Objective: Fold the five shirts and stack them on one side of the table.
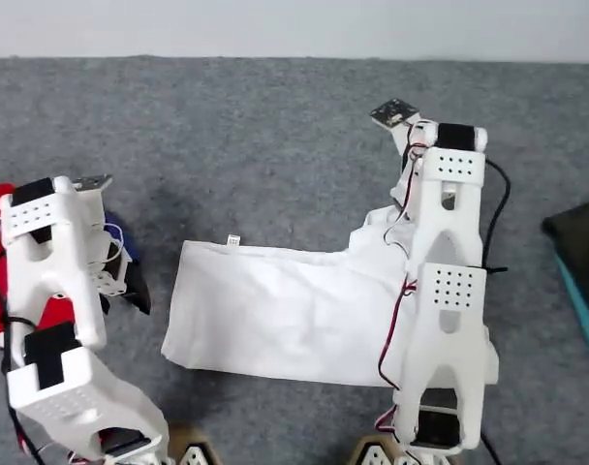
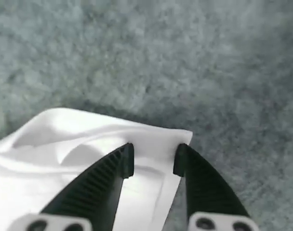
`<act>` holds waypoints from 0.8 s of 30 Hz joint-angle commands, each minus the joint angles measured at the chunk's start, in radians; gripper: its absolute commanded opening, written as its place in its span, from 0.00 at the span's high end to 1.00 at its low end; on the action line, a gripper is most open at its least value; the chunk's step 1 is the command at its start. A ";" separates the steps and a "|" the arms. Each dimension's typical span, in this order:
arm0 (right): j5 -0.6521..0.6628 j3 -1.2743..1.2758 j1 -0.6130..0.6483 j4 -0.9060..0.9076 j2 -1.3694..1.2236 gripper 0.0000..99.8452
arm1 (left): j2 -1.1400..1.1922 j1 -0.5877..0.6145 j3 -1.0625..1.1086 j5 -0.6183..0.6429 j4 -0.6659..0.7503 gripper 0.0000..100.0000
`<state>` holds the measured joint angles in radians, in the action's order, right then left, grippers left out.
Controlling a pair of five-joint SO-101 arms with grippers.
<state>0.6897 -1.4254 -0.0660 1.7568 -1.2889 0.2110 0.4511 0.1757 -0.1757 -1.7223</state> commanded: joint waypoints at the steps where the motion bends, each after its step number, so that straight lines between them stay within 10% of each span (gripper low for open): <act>1: -0.003 -0.044 0.008 0.038 -0.021 0.92 | -0.048 -0.003 -0.025 0.011 -0.037 0.78; 24: -0.003 0.017 -0.015 0.047 0.200 0.96 | -0.046 -0.005 -0.025 0.005 -0.037 0.78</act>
<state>0.6897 -1.4408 -0.0706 1.7568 -1.2091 0.2110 0.4496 0.1757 -0.1757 -1.7223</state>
